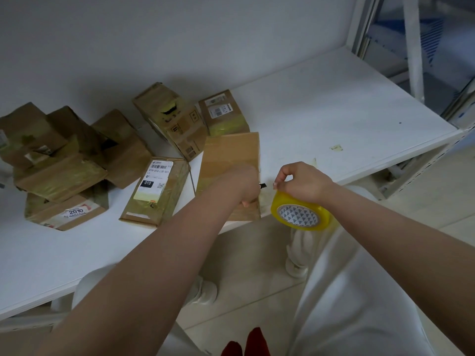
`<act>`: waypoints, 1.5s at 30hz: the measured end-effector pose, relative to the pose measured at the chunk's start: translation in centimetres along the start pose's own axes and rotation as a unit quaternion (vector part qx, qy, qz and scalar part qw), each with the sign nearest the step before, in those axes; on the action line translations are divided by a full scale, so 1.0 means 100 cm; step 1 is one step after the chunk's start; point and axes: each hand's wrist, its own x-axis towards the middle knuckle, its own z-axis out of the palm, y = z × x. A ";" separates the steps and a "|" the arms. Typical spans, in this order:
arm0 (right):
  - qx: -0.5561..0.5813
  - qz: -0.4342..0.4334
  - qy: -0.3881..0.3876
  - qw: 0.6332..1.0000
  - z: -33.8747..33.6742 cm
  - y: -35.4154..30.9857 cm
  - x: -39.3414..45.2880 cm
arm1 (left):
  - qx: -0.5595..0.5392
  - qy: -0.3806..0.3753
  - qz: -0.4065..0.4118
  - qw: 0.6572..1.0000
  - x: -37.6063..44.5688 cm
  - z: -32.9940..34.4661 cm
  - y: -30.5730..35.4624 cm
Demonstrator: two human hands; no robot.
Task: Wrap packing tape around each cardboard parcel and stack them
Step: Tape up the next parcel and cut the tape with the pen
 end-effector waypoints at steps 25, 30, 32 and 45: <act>0.209 0.093 0.048 0.972 -0.022 0.011 0.004 | -0.067 0.255 -0.096 0.960 0.000 0.039 0.004; 0.204 0.082 0.044 0.975 -0.020 0.014 0.006 | -0.032 0.303 -0.124 0.944 0.009 0.059 0.015; 0.206 0.079 0.044 0.974 -0.021 0.014 0.006 | -0.031 0.278 -0.135 0.951 0.011 0.059 0.017; 0.198 -0.006 0.031 0.980 -0.031 0.001 -0.010 | -0.538 0.280 -0.059 0.793 -0.015 0.030 -0.016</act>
